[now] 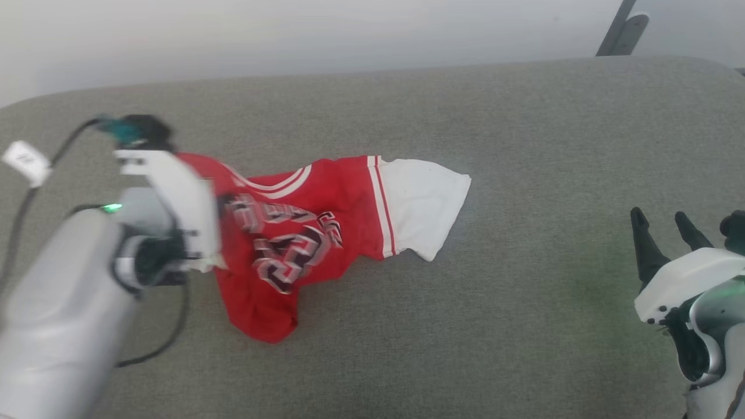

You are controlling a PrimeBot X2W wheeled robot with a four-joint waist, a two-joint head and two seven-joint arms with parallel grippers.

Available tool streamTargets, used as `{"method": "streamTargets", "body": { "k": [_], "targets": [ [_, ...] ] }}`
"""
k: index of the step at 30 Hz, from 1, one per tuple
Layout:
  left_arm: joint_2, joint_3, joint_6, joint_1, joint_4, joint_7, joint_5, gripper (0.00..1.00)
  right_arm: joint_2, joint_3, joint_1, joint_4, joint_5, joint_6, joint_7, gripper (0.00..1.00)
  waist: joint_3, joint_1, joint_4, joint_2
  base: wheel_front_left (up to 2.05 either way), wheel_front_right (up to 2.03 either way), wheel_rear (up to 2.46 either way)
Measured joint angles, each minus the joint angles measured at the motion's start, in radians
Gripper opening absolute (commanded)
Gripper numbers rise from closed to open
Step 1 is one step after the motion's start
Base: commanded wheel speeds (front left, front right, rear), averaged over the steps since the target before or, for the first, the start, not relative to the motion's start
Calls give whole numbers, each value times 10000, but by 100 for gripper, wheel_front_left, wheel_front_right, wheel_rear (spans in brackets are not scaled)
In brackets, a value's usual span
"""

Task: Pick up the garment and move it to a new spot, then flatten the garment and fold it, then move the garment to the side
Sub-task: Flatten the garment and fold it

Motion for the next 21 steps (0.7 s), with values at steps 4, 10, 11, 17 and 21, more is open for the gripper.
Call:
{"method": "streamTargets", "body": {
  "k": [4, 10, 11, 17, 21],
  "targets": [
    [-577, -445, -123, -26, -886, 477, -88, 2, -15, 140, -30, 58, 4, 0, -2, 100, -66, 0, -154, 0, 0, 0, 0],
    [-1032, -1321, -207, 340, -1331, 888, 134, 92, 15, 251, -28, 113, 25, 0, -27, 100, -100, 0, -468, 0, 0, 0, 0],
    [-1081, -1429, -253, 427, -1285, 884, 176, 100, 29, 259, -28, 127, 29, 0, -52, 100, -89, 0, -508, 0, 0, 0, 0],
    [-1080, -1588, -522, 603, -1011, 917, 153, 100, 54, 263, -75, 205, 36, 0, -100, 100, -17, 0, -615, 0, 0, 0, 0],
    [-736, -1388, -529, 385, -1166, 949, 121, 100, 42, 215, -119, 209, 46, 0, -253, 100, -77, 0, -563, 0, 0, 0, 0]
  ]
}}
